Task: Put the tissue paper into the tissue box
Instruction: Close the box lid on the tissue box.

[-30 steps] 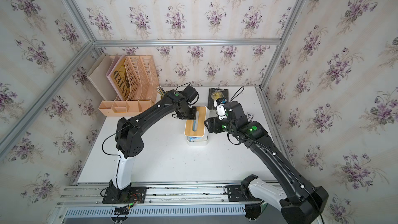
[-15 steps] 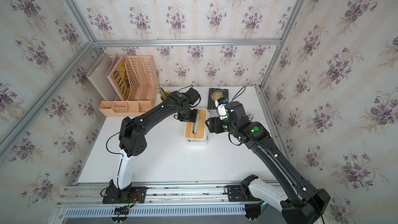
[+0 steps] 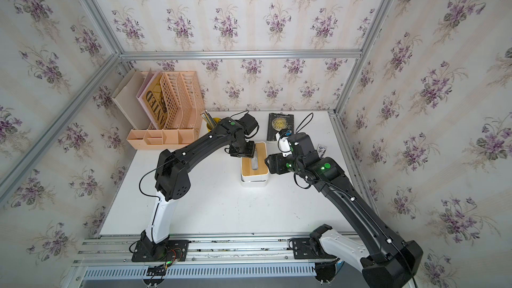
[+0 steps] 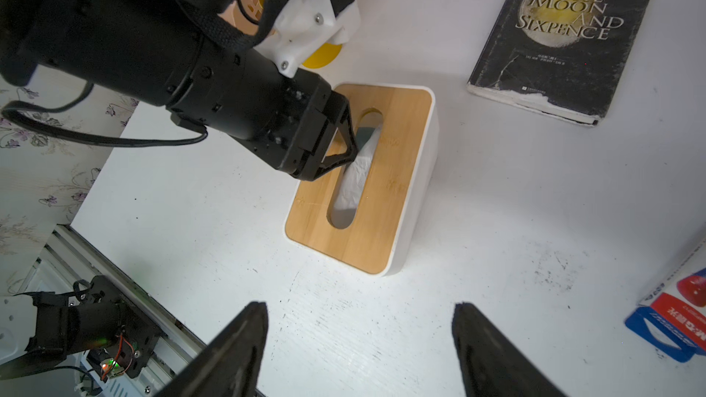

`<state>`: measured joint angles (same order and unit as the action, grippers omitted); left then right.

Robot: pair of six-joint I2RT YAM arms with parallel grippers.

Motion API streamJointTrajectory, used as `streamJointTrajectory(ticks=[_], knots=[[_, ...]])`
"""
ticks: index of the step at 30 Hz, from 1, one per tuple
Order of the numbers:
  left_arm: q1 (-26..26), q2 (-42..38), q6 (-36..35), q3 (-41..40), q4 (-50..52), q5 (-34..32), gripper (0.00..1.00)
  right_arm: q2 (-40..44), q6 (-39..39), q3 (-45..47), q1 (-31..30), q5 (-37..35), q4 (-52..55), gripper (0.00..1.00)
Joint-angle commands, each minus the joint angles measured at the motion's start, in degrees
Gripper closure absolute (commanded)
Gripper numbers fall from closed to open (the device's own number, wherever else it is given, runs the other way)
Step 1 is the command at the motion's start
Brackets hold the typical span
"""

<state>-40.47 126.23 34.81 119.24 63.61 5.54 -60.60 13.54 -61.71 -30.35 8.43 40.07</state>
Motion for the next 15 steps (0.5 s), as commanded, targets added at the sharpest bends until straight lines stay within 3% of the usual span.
streamJointTrajectory(ticks=[1, 15], knots=[[0.04, 0.16, -0.34, -0.12, 0.61, -0.38, 0.36, 0.13, 0.16, 0.83, 0.07, 0.43, -0.69, 0.18], [-0.58, -6.25, -3.31, 2.85, -4.75, 0.61, 0.31, -4.48, 0.15, 0.96, 0.08, -2.76, -2.11, 0.15]])
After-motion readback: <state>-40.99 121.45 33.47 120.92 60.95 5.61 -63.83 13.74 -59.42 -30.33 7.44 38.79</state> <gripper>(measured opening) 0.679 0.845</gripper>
